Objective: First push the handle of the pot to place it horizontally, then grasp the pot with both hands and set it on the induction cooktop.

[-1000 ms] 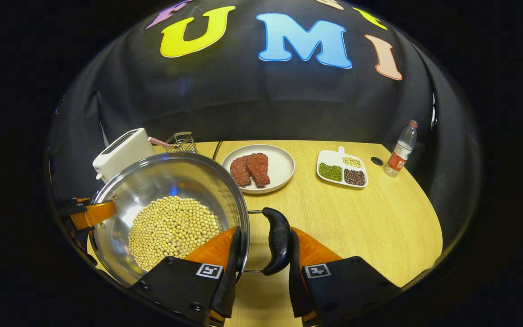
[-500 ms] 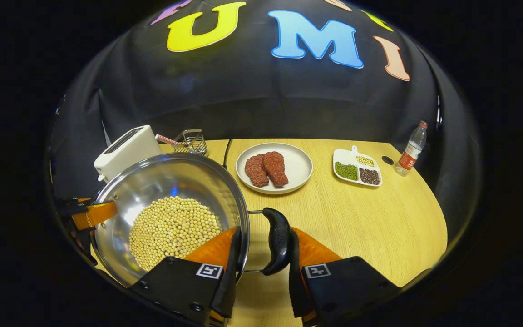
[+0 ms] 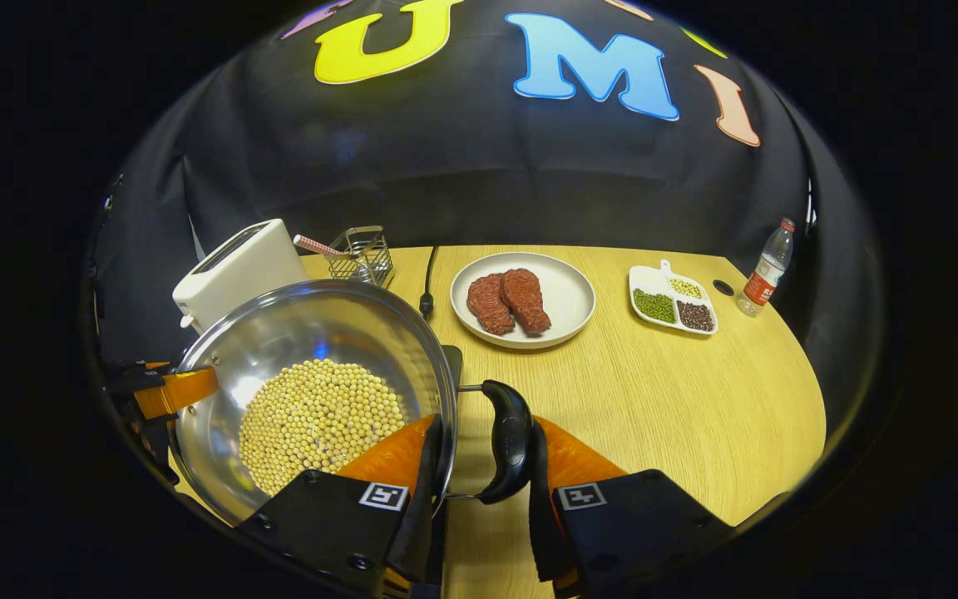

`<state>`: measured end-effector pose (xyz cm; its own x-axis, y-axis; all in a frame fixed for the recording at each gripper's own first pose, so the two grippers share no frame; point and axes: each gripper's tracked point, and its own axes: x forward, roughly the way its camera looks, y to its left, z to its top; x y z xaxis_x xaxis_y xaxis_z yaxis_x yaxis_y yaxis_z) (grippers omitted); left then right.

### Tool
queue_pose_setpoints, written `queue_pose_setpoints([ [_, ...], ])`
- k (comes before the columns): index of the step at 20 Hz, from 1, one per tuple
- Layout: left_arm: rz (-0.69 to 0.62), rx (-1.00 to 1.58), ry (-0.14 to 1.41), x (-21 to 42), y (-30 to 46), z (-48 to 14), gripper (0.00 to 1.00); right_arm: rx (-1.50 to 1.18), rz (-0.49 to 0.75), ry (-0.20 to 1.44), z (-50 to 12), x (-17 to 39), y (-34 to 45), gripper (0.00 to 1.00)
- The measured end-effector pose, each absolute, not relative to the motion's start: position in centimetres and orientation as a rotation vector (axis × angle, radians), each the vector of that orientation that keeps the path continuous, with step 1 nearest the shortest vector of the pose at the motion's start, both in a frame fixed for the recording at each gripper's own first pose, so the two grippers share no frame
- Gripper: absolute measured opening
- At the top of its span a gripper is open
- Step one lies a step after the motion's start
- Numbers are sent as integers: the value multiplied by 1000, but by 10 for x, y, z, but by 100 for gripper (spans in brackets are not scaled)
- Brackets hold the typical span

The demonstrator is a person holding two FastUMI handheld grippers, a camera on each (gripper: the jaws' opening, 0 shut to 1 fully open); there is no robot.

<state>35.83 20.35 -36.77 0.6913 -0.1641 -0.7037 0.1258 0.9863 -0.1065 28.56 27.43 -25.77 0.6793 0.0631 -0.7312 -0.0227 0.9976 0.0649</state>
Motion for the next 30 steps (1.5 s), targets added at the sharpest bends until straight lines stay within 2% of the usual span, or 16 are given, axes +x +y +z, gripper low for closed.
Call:
queue_pose_setpoints([
  [1, -162, -55, 793, 359, 204, -370, 55, 49, 48, 825, -259, 284, 275, 48],
  [4, -165, -59, 791, 360, 203, -374, 58, 53, 47, 825, -260, 285, 275, 48],
  [5, -168, -59, 788, 361, 204, -375, 55, 54, 46, 826, -260, 286, 276, 52],
  [6, -169, -60, 785, 361, 203, -375, 55, 52, 46, 824, -259, 287, 275, 49],
  [10, -159, -57, 776, 359, 206, -374, 58, 46, 56, 812, -259, 285, 274, 57],
  [11, -152, -41, 772, 358, 206, -374, 62, 48, 71, 801, -258, 287, 277, 59],
  [13, -130, 1, 729, 361, 204, -368, 67, 30, 84, 765, -251, 287, 277, 70],
  [15, -115, 6, 672, 361, 202, -353, 82, 21, 85, 728, -241, 284, 271, 100],
  [18, -50, -9, 593, 353, 204, -327, 82, 27, 86, 663, -221, 279, 255, 99],
  [19, -34, -21, 562, 350, 204, -317, 80, 26, 84, 633, -211, 277, 245, 99],
  [20, -22, -37, 524, 346, 201, -301, 82, 25, 83, 600, -201, 276, 235, 99],
  [23, 16, -49, 396, 334, 191, -250, 80, 34, 70, 511, -169, 267, 199, 99],
  [25, 26, -47, 327, 322, 176, -214, 82, 34, 69, 456, -149, 258, 173, 99],
  [26, 28, -52, 298, 315, 165, -197, 79, 31, 69, 435, -140, 252, 160, 98],
  [28, 27, -69, 243, 298, 141, -166, 82, 29, 71, 399, -125, 237, 135, 98],
  [30, 22, -67, 213, 278, 115, -141, 79, 27, 66, 352, -109, 223, 107, 96],
])
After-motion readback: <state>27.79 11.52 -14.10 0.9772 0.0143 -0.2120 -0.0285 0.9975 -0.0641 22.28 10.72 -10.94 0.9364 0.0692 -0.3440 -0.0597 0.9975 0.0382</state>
